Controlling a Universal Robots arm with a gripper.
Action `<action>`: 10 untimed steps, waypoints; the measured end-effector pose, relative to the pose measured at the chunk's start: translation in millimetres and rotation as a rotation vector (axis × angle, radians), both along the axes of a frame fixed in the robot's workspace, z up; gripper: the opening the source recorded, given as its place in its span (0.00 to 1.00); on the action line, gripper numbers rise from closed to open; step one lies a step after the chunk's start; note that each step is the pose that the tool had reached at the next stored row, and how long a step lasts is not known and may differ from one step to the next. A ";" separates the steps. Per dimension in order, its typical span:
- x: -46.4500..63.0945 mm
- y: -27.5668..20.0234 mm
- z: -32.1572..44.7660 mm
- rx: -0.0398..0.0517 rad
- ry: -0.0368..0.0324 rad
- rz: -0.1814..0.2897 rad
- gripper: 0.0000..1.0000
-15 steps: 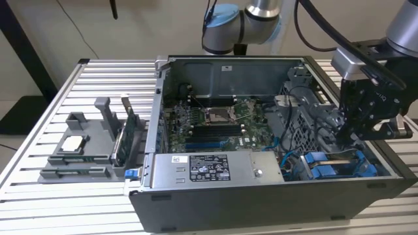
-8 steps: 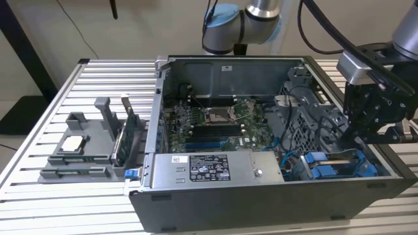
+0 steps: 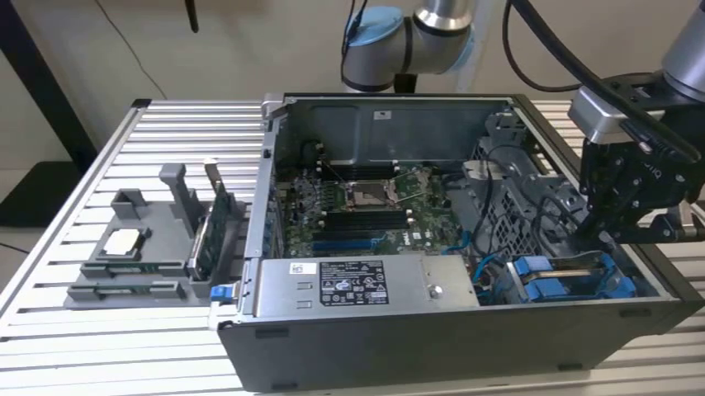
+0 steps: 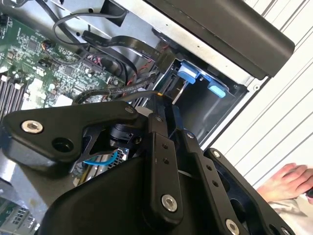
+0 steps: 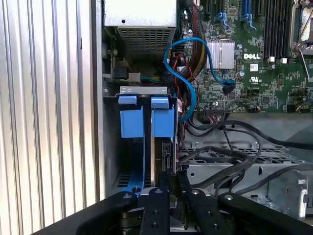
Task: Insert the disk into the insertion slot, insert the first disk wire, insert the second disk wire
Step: 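Insert the first disk wire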
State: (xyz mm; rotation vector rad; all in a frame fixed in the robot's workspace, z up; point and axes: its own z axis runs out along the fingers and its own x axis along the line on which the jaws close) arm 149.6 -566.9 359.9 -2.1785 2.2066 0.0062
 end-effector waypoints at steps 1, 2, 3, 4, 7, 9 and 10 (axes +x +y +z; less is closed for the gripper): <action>0.1 -0.1 0.0 0.0000 0.0000 0.000 0.19; 0.2 -0.5 -0.3 0.0001 0.0000 0.000 0.19; 0.2 -0.6 -0.4 -0.0001 0.0000 0.000 0.19; 0.2 -0.7 -0.6 0.0000 0.0000 0.000 0.19; 0.2 -1.6 -1.1 0.0001 0.0000 0.000 0.19; 0.3 -2.7 -1.4 0.0000 0.0000 0.000 0.19; 0.4 -3.1 -1.8 0.0001 0.0000 0.000 0.19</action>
